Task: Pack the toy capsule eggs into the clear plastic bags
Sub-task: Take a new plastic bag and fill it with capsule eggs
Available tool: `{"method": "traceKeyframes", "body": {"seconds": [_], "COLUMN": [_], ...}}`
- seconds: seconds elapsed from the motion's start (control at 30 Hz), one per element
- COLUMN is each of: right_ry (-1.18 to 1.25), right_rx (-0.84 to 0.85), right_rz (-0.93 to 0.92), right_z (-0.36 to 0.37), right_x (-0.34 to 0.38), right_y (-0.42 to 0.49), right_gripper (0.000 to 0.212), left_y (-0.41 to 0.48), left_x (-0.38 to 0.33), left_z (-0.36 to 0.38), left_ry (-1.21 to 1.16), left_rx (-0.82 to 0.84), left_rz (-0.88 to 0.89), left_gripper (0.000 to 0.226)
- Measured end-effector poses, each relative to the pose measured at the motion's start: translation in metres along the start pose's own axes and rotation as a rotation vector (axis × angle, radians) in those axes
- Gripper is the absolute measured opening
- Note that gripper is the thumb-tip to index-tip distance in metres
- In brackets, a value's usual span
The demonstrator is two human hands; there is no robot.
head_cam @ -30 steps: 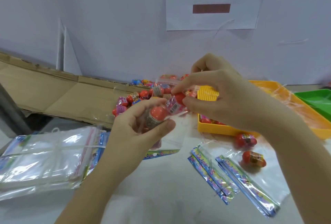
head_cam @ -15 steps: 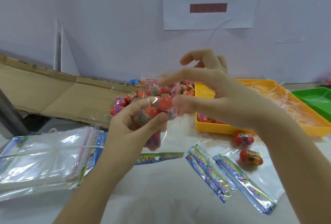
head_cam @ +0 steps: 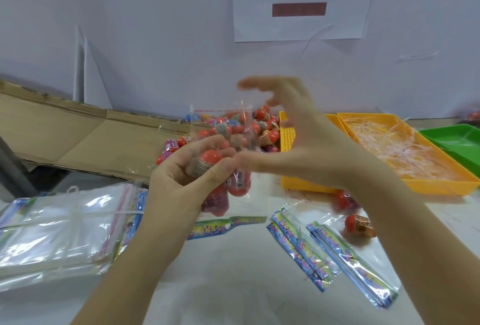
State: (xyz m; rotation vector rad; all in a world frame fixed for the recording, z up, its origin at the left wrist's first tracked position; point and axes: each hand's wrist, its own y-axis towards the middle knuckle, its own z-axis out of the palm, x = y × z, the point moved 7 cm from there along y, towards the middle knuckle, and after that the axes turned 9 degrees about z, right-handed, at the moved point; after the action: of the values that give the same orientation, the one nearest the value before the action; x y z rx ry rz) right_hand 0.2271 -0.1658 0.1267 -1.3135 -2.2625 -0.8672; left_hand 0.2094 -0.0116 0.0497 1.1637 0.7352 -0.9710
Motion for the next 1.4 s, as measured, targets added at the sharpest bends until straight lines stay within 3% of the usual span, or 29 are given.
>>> {"method": "traceKeyframes", "body": {"seconds": [0.1, 0.17, 0.27, 0.37, 0.53, 0.7, 0.83, 0.87, 0.93, 1.0, 1.07, 1.13, 1.2, 1.33, 1.4], "right_ry": [0.199, 0.222, 0.411, 0.471, 0.455, 0.571, 0.826, 0.702, 0.054, -0.439, -0.564, -0.584, -0.468, 0.003, 0.223], "right_rx": [0.091, 0.193, 0.138, 0.122, 0.098, 0.104, 0.064, -0.022, -0.138, 0.004, 0.189, 0.211, 0.108, -0.17, -0.317], "right_rz": [0.171, 0.186, 0.156, 0.11, 0.129, 0.156, 0.219, 0.22, 0.142, 0.063, 0.075, 0.061, 0.03, 0.13, 0.13], "right_z": [0.012, 0.029, 0.038, 0.044, 0.047, 0.058, 0.063, 0.06, 0.058, 0.083, 0.109, 0.12, 0.112, 0.06, 0.025], "right_x": [-0.014, -0.019, -0.016, -0.011, -0.013, -0.018, -0.03, -0.037, -0.045, -0.051, -0.059, -0.06, -0.056, -0.055, -0.046], "right_y": [0.004, 0.007, 0.009, 0.009, 0.012, 0.013, 0.017, 0.017, 0.015, 0.01, 0.006, 0.006, 0.009, 0.015, 0.015], "right_gripper": [0.1, 0.071, 0.022, 0.009, 0.01, 0.011, 0.04, 0.038, 0.042, 0.054, 0.055, 0.048, 0.034, 0.045, 0.038], "left_y": [0.002, 0.002, 0.003, 0.004, 0.007, 0.007, 0.011, 0.012, 0.012, 0.011, 0.01, 0.009, 0.009, 0.009, 0.008], "left_x": [0.0, 0.0, 0.001, 0.003, 0.009, 0.016, 0.008, 0.005, 0.0, -0.001, -0.001, 0.001, 0.001, 0.001, 0.002], "left_z": [-0.005, -0.005, -0.008, -0.013, -0.014, -0.016, -0.03, -0.035, -0.044, -0.047, -0.045, -0.041, -0.041, -0.036, -0.03], "left_ry": [-0.007, -0.007, -0.019, -0.061, -0.087, 0.076, 0.08, 0.073, 0.077, 0.093, 0.108, 0.12, 0.134, 0.181, 0.199], "left_rx": [-0.041, -0.044, -0.08, -0.118, -0.09, -0.018, -0.135, -0.177, -0.233, -0.249, -0.225, -0.198, -0.192, -0.163, -0.13], "left_rz": [-0.002, -0.004, -0.003, -0.018, -0.061, -0.143, -0.128, -0.125, -0.133, -0.155, -0.184, -0.2, -0.202, -0.151, -0.115], "left_gripper": [0.051, 0.044, 0.043, 0.036, 0.041, 0.045, 0.036, 0.038, 0.04, 0.043, 0.045, 0.05, 0.059, 0.053, 0.051]}}
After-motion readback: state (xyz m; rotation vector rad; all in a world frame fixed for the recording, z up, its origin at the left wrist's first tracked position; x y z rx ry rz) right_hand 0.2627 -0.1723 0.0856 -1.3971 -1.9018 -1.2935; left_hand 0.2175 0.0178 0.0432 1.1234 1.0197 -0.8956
